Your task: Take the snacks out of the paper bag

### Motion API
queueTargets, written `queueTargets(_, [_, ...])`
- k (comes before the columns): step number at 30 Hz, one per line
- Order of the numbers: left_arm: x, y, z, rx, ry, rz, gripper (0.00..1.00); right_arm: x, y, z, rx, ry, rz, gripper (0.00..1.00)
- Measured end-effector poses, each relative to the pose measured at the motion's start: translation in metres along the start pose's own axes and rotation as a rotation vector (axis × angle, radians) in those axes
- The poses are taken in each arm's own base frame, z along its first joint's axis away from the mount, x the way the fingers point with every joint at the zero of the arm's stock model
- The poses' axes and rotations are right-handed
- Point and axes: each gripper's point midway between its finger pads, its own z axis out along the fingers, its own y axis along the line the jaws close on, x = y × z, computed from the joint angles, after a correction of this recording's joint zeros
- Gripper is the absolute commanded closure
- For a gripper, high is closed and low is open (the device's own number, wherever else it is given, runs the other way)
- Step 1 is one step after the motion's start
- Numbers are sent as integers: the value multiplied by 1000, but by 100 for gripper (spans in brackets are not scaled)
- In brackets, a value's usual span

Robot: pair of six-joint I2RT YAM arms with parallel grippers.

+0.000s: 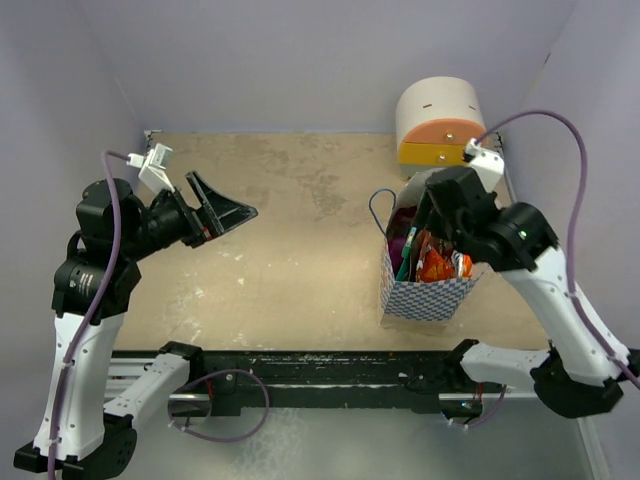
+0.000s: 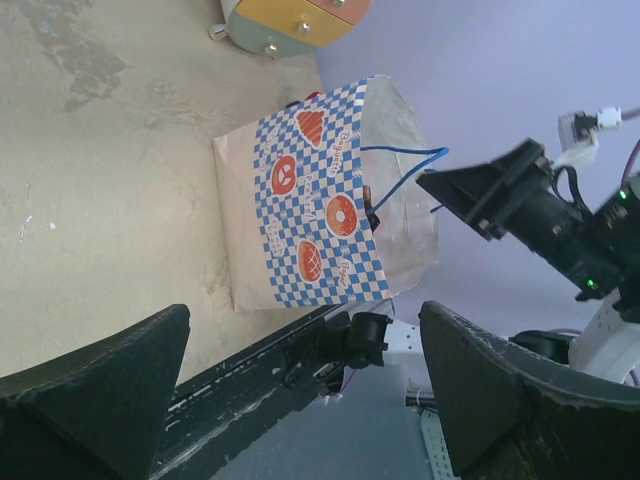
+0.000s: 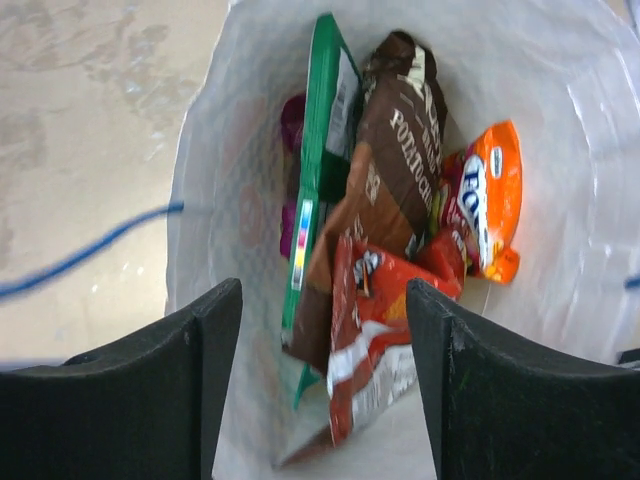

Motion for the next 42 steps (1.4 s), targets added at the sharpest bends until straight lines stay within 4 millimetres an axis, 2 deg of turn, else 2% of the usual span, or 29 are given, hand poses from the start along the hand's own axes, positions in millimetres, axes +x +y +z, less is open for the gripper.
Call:
queueTargets(6, [6,4,-2,-16,24,-4,0,-15,11,65,105,24,-75,38])
queueTargets(9, [9,4,-4,-23,32,-5,1,-18,14,88,117,38,-103,48])
queueTargets(11, [10,4,-6,-27,35,-2,1,-19,18,99,107,43,-115,53])
queueTargets(16, [11,5,-9,-37,40,6,1,-16,20,122,101,63,-118,54])
queueTargets(22, [8,4,-9,-44,39,21,1,10,9,151,146,120,-130,58])
queueTargets(25, [8,7,-7,-57,46,21,1,21,9,159,138,141,-137,63])
queueTargets(28, [9,10,-6,-69,54,18,1,23,11,167,138,146,-135,66])
queueTargets(30, [9,11,-5,-74,55,19,1,24,13,171,139,146,-126,73])
queueTargets(33, [7,11,-5,-76,52,23,1,30,13,174,146,152,-108,79])
queueTargets(38, [7,12,-4,-80,51,22,1,37,10,175,157,164,-75,100])
queueTargets(42, [7,12,-4,-79,49,21,1,34,8,165,146,160,-61,100])
